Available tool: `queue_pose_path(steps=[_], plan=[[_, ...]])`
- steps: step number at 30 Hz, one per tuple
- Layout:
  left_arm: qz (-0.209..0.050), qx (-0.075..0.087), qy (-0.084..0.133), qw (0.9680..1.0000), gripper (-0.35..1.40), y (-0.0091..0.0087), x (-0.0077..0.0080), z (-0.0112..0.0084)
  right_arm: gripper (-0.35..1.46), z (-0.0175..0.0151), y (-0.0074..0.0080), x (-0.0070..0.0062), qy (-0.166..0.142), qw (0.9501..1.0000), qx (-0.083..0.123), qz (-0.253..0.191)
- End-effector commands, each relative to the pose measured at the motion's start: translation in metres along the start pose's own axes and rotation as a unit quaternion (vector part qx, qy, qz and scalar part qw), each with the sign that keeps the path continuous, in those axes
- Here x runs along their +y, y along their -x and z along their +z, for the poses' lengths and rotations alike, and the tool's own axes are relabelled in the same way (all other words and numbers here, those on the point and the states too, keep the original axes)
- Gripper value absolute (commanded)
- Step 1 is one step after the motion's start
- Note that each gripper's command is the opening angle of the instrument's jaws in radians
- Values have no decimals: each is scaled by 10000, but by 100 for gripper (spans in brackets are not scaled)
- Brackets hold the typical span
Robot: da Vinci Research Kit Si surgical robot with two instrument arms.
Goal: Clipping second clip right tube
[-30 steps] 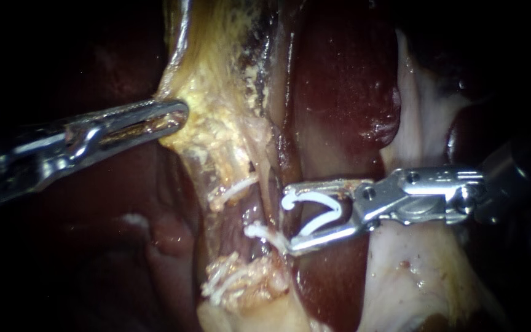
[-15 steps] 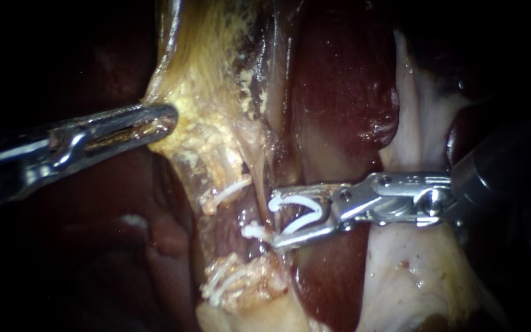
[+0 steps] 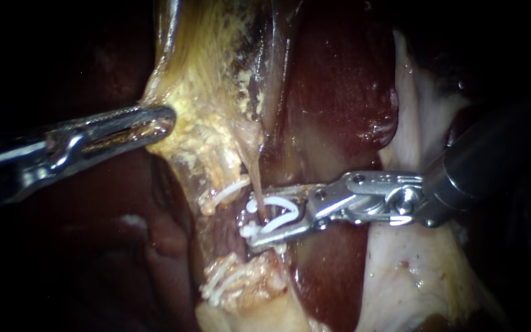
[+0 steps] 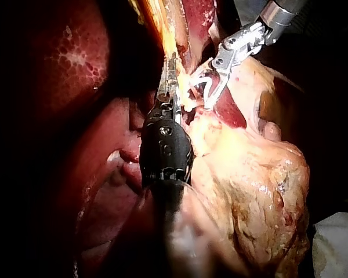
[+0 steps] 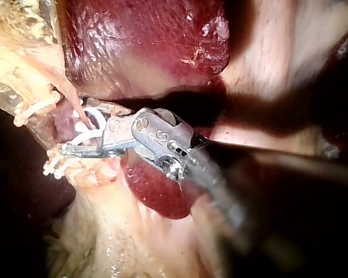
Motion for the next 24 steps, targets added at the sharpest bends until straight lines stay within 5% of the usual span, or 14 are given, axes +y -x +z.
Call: queue_pose_path(steps=[1,10,24], plan=[[1,0,1,10000,-35,-1,0,1,53,1,0,0,-31,10000,-3,-2],[0,-1,3,10000,-35,-1,-1,1,48,16,0,2,-300,9994,70,179],[2,-4,7,10000,-35,-2,-1,1,42,21,4,3,-320,9988,83,362]])
